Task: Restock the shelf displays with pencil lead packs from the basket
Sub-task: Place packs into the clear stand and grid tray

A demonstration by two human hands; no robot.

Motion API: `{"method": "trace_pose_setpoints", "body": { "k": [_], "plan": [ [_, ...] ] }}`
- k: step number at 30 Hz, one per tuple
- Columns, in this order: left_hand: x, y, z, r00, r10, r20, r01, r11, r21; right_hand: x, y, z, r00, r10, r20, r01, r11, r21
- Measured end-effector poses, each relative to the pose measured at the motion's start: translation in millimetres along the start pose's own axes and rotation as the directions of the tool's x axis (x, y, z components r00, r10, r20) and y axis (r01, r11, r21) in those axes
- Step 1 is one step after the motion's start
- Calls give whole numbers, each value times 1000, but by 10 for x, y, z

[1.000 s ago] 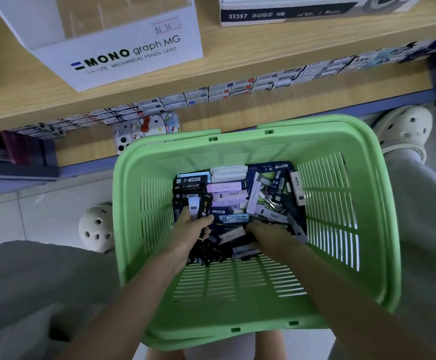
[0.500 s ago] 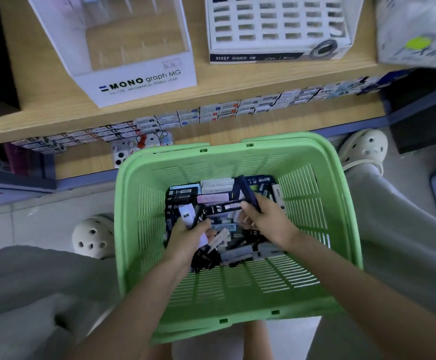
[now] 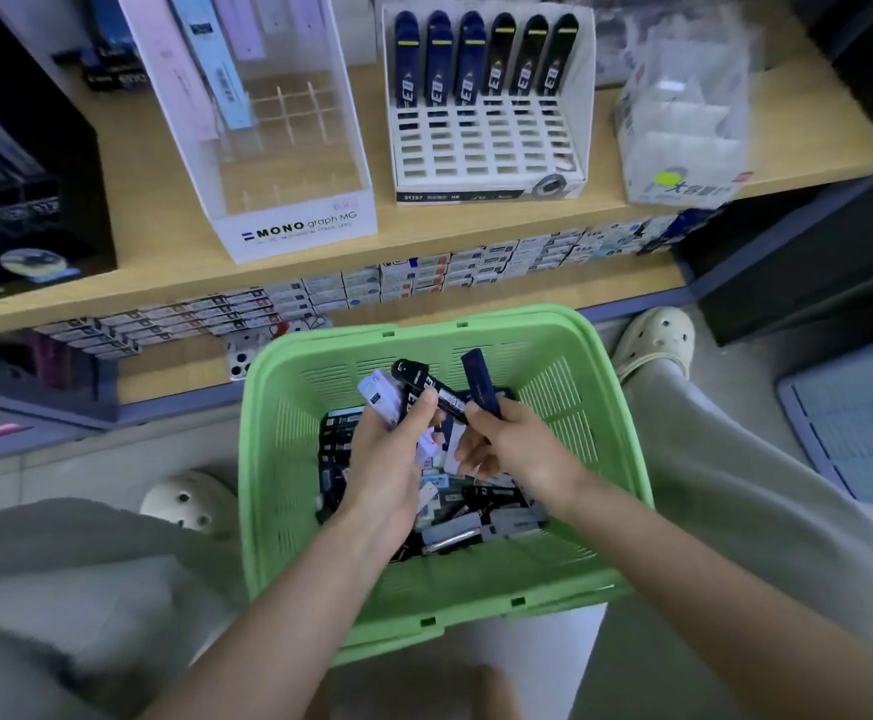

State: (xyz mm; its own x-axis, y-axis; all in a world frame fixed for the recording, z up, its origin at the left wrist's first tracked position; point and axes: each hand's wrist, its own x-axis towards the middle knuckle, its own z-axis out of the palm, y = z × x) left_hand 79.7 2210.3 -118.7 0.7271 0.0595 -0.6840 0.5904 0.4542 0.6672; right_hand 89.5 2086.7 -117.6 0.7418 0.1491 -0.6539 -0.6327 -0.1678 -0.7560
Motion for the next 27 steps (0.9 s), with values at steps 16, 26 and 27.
{"method": "trace_pose_setpoints", "body": {
  "k": [16, 26, 27],
  "plan": [
    [-490, 747, 169, 954, 263, 142, -289, 931, 222, -796, -684, -168, 929, -355, -101, 324, 916, -238],
    [-667, 1180, 257, 944, 246, 219, -264, 963, 55, -939, -1104, -50, 706, -690, -160, 606, 705, -369],
    [-664, 1223, 246, 949, 233, 213, -244, 969, 28, -930, -1143, -28, 688, -712, -139, 621, 678, -394]
  ]
}}
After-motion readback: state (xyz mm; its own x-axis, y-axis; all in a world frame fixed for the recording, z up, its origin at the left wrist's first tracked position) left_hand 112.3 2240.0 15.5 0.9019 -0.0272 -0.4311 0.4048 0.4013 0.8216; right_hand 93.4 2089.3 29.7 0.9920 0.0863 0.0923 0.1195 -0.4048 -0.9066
